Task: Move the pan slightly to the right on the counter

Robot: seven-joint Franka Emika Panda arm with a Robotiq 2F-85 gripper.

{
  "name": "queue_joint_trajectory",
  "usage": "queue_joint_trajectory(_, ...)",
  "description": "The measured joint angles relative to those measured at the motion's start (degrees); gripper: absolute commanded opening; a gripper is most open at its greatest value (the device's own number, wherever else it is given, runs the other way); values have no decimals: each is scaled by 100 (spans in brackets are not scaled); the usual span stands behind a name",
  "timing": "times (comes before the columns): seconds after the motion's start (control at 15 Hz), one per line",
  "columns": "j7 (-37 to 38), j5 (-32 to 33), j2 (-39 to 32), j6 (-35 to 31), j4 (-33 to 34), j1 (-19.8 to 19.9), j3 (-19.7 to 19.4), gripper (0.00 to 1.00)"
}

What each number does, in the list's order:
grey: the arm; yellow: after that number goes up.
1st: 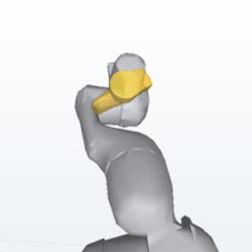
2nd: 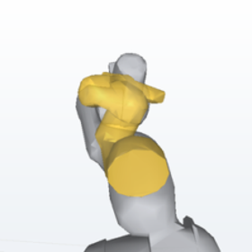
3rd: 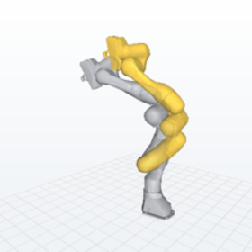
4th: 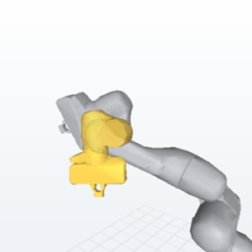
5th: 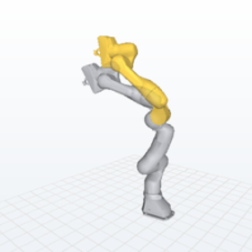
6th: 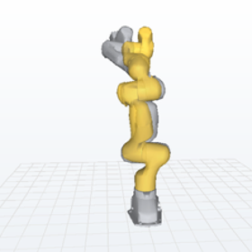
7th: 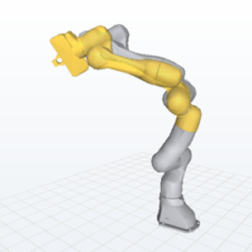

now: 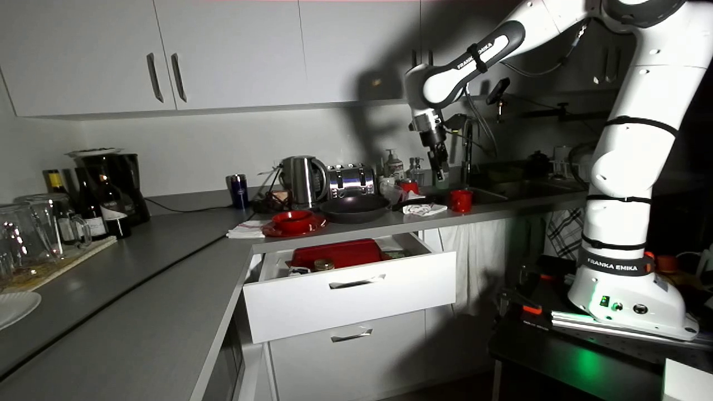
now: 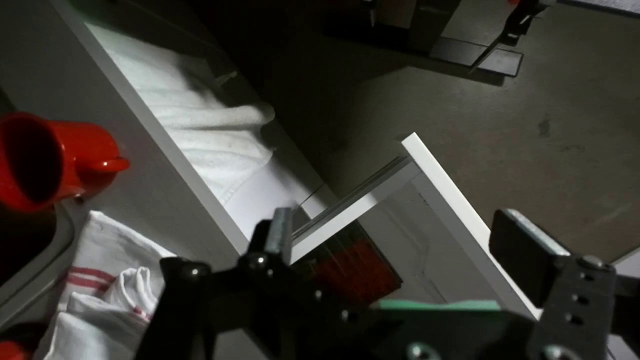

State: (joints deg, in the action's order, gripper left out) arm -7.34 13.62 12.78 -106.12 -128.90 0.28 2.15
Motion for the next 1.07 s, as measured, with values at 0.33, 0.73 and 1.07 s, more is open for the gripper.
queue_joint_trajectory(0.33,-817,40,-215,-407,187,0,-101,100)
queue_joint_trajectory(0.73,-1396,178,-713,-525,743,-8,-148,100)
queue_joint_trajectory(1.07,-1594,962,-1368,-453,1345,-120,-5,100)
